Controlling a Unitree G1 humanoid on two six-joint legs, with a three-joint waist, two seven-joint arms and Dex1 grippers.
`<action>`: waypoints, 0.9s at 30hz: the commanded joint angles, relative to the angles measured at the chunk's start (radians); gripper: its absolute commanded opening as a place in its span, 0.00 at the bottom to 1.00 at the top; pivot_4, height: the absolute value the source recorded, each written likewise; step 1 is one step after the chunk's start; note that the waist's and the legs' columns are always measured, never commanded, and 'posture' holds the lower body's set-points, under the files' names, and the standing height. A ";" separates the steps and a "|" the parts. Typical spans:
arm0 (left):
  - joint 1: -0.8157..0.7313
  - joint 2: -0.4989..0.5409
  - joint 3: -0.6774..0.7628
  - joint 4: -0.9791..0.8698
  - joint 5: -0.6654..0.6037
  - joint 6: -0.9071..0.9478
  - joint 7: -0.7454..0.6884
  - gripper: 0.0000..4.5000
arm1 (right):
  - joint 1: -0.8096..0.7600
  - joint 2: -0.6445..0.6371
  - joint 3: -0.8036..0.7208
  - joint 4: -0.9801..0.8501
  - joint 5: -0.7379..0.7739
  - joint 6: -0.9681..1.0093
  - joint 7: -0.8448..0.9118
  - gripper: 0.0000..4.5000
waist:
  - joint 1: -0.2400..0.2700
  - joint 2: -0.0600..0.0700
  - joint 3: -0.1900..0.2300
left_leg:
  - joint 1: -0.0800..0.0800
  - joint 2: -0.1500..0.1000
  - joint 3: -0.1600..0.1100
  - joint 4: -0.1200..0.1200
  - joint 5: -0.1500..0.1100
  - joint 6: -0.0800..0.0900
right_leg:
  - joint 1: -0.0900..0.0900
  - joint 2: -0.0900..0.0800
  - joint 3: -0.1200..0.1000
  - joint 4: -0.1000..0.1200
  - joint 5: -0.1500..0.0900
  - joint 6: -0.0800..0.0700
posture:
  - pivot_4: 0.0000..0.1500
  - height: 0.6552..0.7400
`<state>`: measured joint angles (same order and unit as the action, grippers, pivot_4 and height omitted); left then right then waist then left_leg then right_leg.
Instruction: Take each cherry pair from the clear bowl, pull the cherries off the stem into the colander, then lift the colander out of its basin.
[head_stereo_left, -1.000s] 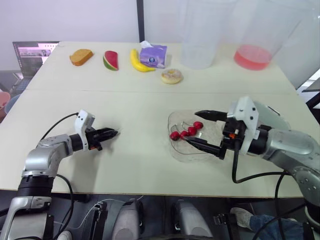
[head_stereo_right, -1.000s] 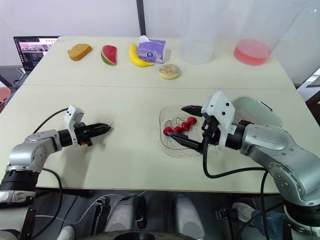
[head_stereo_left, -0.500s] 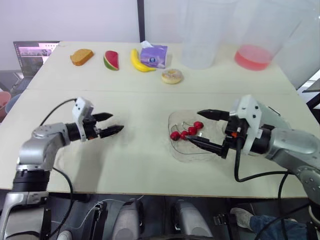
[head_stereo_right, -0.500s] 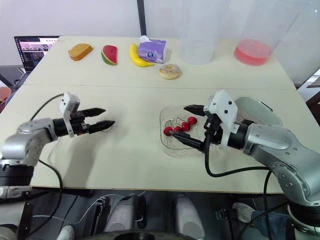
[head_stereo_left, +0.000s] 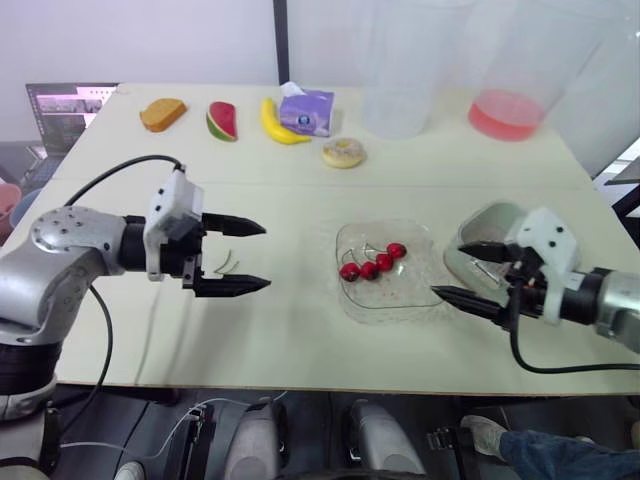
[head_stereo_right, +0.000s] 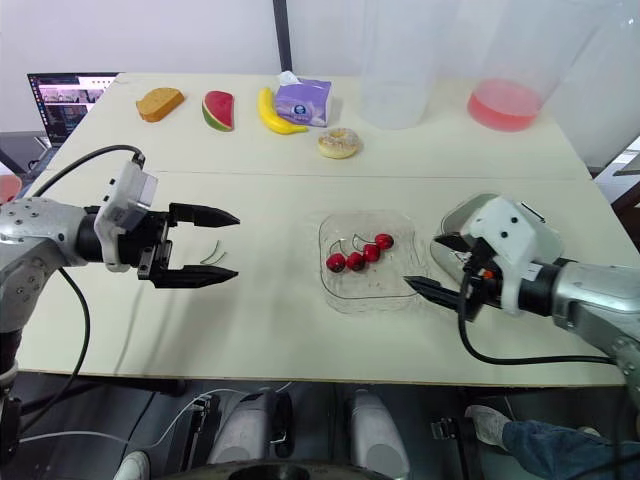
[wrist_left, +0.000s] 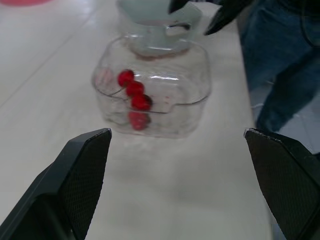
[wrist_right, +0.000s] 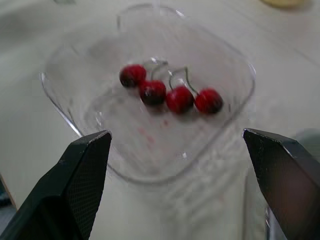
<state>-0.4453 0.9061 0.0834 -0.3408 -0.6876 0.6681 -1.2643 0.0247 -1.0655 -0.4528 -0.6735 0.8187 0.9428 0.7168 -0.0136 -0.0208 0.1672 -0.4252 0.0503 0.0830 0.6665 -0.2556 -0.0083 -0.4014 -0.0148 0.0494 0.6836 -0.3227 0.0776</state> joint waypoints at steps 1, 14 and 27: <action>-0.027 0.004 -0.002 -0.024 -0.012 -0.001 0.006 0.99 | -0.006 -0.006 -0.032 -0.019 -0.005 -0.024 0.016 1.00 | 0.000 0.000 0.000 | 0.000 0.000 0.000 0.000 0.000 0.000 | 0.000 0.001 0.000 0.000 0.000 0.000 | 1.00 1.00; -0.067 -0.044 -0.061 -0.002 0.011 -0.018 0.026 0.99 | -0.519 -0.097 0.485 0.174 -0.172 -0.039 0.203 1.00 | -0.007 0.001 0.000 | 0.001 0.000 0.001 0.000 0.000 0.000 | -0.001 0.001 0.001 0.000 0.000 0.000 | 1.00 1.00; -0.083 -0.070 -0.070 0.002 0.015 -0.016 0.052 0.99 | -0.958 0.063 1.037 0.521 -0.669 -0.202 0.489 1.00 | -0.001 0.001 0.000 | -0.003 0.000 0.002 0.001 0.000 0.000 | -0.006 0.001 0.001 0.001 0.000 0.000 | 1.00 1.00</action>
<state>-0.5131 0.8362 -0.0061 -0.3166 -0.6597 0.6508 -1.2198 -0.9053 -1.0077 0.5696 -0.1694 0.2038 0.7758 1.1744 -0.0147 -0.0203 0.1676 -0.4281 0.0504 0.0853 0.6675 -0.2558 -0.0079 -0.4069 -0.0141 0.0507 0.6849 -0.3227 0.0773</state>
